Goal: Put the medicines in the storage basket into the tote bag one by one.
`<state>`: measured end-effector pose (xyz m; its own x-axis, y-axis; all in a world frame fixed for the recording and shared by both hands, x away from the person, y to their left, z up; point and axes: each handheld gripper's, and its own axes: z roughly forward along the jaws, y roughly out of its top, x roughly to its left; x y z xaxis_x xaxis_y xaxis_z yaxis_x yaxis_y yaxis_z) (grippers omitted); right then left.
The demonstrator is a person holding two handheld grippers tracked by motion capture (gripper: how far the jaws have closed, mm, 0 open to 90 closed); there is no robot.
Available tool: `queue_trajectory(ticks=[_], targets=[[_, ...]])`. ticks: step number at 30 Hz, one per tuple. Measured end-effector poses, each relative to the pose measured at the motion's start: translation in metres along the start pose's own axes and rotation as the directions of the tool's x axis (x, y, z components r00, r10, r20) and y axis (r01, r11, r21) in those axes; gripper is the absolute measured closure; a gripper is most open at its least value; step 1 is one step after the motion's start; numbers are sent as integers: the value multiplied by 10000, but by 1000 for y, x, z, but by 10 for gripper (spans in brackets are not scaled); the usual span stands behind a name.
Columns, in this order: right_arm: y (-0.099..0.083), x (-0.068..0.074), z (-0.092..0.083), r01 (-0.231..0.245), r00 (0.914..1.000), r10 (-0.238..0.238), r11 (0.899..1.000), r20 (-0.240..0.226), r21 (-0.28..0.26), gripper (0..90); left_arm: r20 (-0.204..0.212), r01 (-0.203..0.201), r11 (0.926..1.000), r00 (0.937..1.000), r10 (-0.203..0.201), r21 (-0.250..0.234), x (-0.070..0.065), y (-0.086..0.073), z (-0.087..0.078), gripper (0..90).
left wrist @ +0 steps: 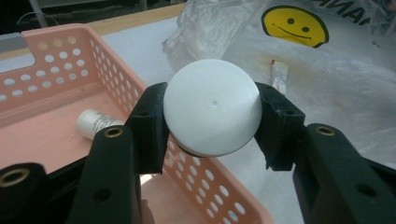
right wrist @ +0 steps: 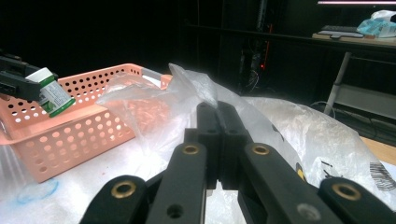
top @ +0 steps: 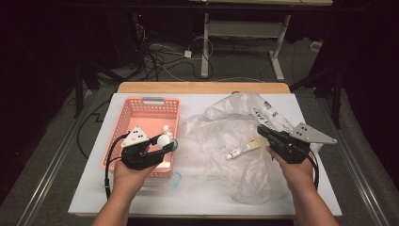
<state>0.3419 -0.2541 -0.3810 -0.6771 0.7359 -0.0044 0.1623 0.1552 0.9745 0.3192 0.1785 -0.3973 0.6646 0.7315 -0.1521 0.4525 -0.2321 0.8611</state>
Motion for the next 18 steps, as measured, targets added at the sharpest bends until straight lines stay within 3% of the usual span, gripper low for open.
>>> queue_trajectory(ticks=[9,18], targets=[[0,1,1,27,10000,-27,10000,-12,10,900,518,-64,10000,9986,67,-58,-11,1,6,490],[0,2,1,2,10000,-2,10000,-22,24,900,776,-409,9992,9961,409,-11,-25,3,17,490]])
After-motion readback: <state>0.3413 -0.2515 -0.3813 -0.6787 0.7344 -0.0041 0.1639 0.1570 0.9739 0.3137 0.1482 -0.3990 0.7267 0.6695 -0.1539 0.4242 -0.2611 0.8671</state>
